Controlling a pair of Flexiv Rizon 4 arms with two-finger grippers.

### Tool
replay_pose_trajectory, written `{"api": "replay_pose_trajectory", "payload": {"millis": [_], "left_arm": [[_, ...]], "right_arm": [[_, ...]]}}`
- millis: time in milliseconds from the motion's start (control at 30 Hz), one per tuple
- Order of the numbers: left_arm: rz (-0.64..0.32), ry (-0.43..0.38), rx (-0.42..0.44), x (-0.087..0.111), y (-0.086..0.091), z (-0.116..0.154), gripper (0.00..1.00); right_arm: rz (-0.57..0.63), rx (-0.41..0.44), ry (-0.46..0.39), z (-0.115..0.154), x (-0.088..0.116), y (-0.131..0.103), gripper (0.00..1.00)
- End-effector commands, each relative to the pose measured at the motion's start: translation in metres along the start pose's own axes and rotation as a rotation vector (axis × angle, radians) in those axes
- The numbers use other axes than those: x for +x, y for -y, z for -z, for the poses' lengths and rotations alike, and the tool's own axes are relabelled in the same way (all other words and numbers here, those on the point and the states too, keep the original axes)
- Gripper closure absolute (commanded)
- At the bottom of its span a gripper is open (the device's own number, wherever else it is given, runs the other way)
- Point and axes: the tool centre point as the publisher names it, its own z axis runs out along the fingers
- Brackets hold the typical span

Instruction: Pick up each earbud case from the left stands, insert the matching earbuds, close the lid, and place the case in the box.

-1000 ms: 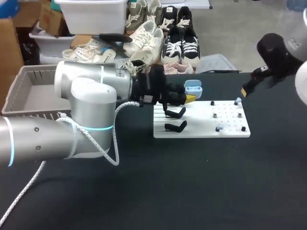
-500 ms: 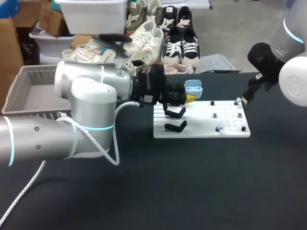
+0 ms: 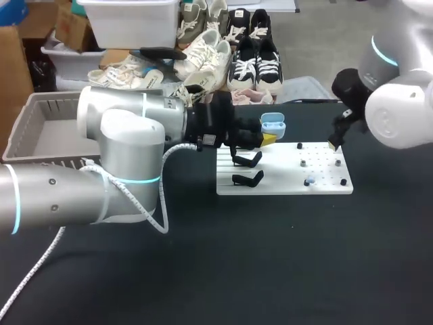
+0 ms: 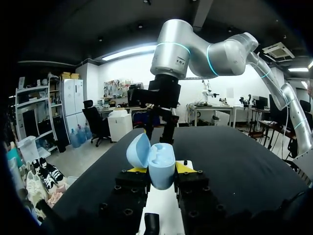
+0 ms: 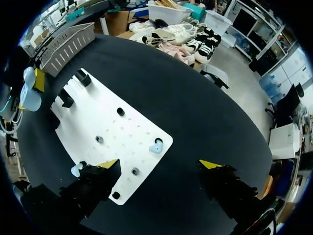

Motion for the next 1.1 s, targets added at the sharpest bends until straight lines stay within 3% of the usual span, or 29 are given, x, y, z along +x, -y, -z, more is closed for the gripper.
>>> {"api": "replay_pose_trajectory", "payload": {"millis": [33,467,667,833,967,1100], "left_arm": [[-0.002,0.004,-0.005,0.001,0.002,0.001,1.00],[-0.002,0.004,-0.005,0.001,0.002,0.001,1.00],[-0.002,0.004,-0.005,0.001,0.002,0.001,1.00],[-0.002,0.004,-0.005,0.001,0.002,0.001,1.00],[-0.002,0.004,-0.005,0.001,0.002,0.001,1.00],[-0.002,0.004,-0.005,0.001,0.002,0.001,1.00]], "right_arm": [[-0.038,0.020,0.000,-0.004,-0.003,-0.006,0.00],[-0.034,0.041,-0.059,-0.017,-0.009,-0.008,0.00],[-0.043,0.053,-0.073,-0.019,-0.009,-0.007,0.08],[-0.053,0.059,-0.075,-0.020,-0.007,-0.006,0.43],[-0.051,0.061,-0.080,-0.020,-0.006,-0.006,0.50],[-0.052,0.065,-0.086,-0.021,-0.004,-0.007,0.51]]}}
